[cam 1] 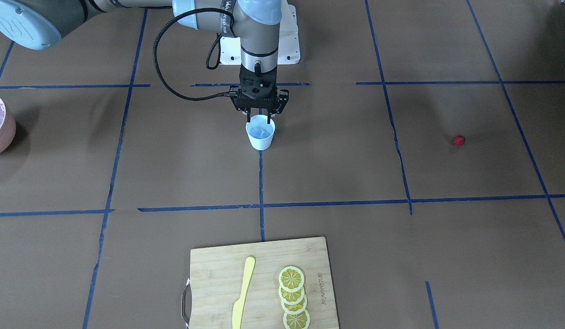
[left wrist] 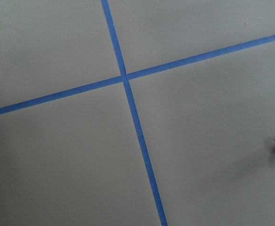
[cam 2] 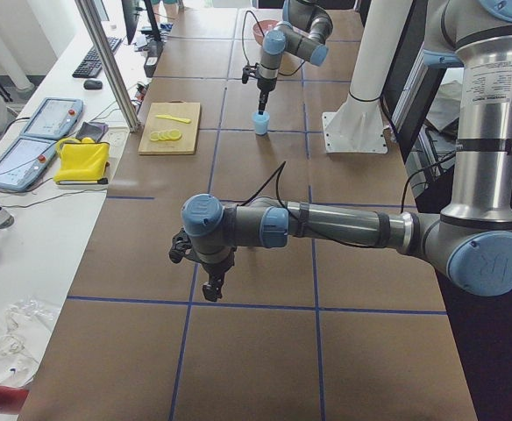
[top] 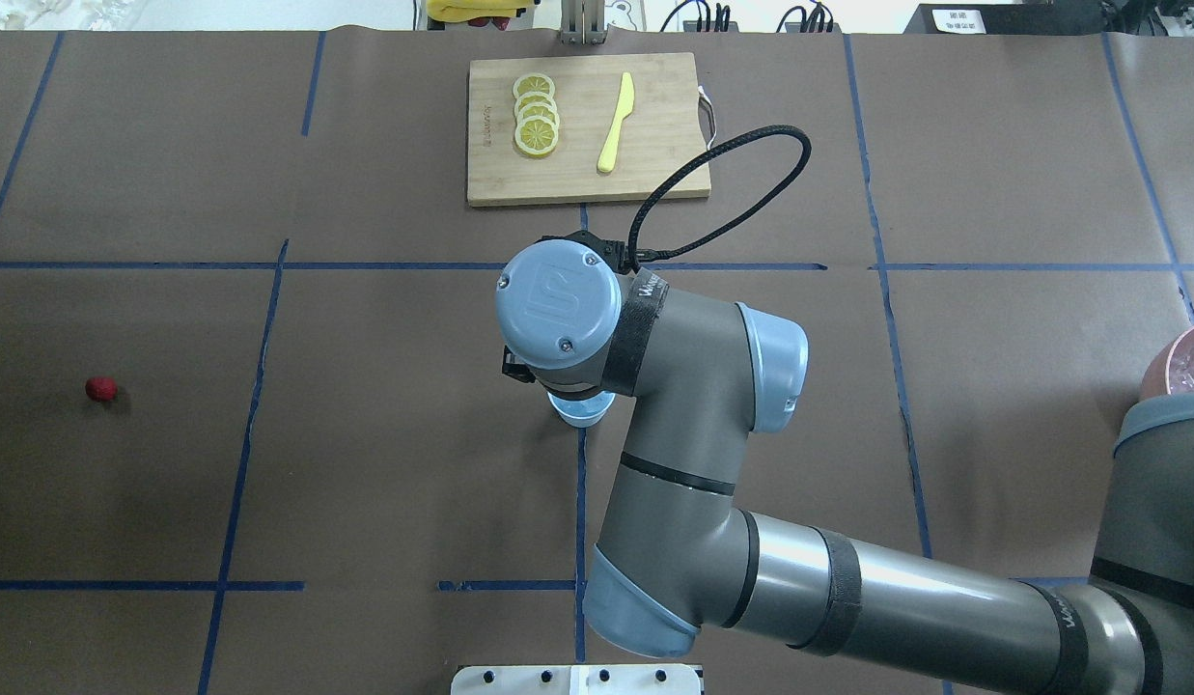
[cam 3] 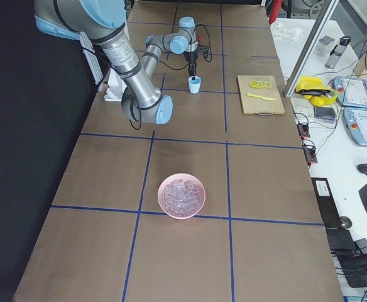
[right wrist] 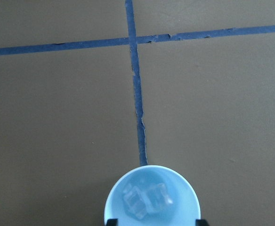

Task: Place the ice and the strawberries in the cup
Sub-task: 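Open the right gripper to drop the ice cube into the cup, then withdraw the right gripper back toward the pink ice bowl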

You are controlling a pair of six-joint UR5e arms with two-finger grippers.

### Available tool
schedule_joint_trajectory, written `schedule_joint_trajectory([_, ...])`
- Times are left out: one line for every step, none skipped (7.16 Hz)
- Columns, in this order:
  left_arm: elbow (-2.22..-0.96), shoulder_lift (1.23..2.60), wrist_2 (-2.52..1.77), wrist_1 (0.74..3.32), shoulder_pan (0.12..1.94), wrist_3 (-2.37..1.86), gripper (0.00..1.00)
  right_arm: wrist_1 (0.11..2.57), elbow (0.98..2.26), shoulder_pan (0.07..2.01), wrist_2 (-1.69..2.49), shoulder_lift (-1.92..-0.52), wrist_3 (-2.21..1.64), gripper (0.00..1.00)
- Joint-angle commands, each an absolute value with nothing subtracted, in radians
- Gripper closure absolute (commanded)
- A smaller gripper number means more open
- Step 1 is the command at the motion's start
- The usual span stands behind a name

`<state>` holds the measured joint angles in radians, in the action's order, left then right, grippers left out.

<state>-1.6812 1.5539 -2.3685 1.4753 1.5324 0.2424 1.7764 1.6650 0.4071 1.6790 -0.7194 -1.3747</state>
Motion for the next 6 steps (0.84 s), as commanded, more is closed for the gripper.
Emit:
schedule_joint_trajectory([-1.681, 1.554, -2.368, 1.474, 1.532, 0.242, 0.00, 1.776, 1.667, 0.403, 1.669, -0.719, -1.368, 0.03])
schedule_joint_trajectory([-1.681, 1.554, -2.368, 1.474, 1.532, 0.242, 0.00, 1.778, 1.680, 0.423, 1.680, -0.721, -1.329, 0.03])
schedule_joint_trajectory([-1.681, 1.554, -2.368, 1.476, 1.532, 0.242, 0.00, 1.779, 1.698, 0.470, 1.719, -0.742, -1.266, 0.03])
schedule_joint_trajectory([-1.681, 1.554, -2.368, 1.476, 1.532, 0.242, 0.00, 1.776, 1.786, 0.539, 1.794, -0.835, -1.167, 0.03])
schedule_joint_trajectory([-1.681, 1.554, -2.368, 1.476, 1.532, 0.242, 0.00, 1.773, 1.904, 0.596, 1.846, -0.958, -1.029, 0.03])
schedule_joint_trajectory([-1.681, 1.554, -2.368, 1.476, 1.532, 0.242, 0.00, 1.773, 2.011, 0.644, 1.867, -1.082, -0.923, 0.03])
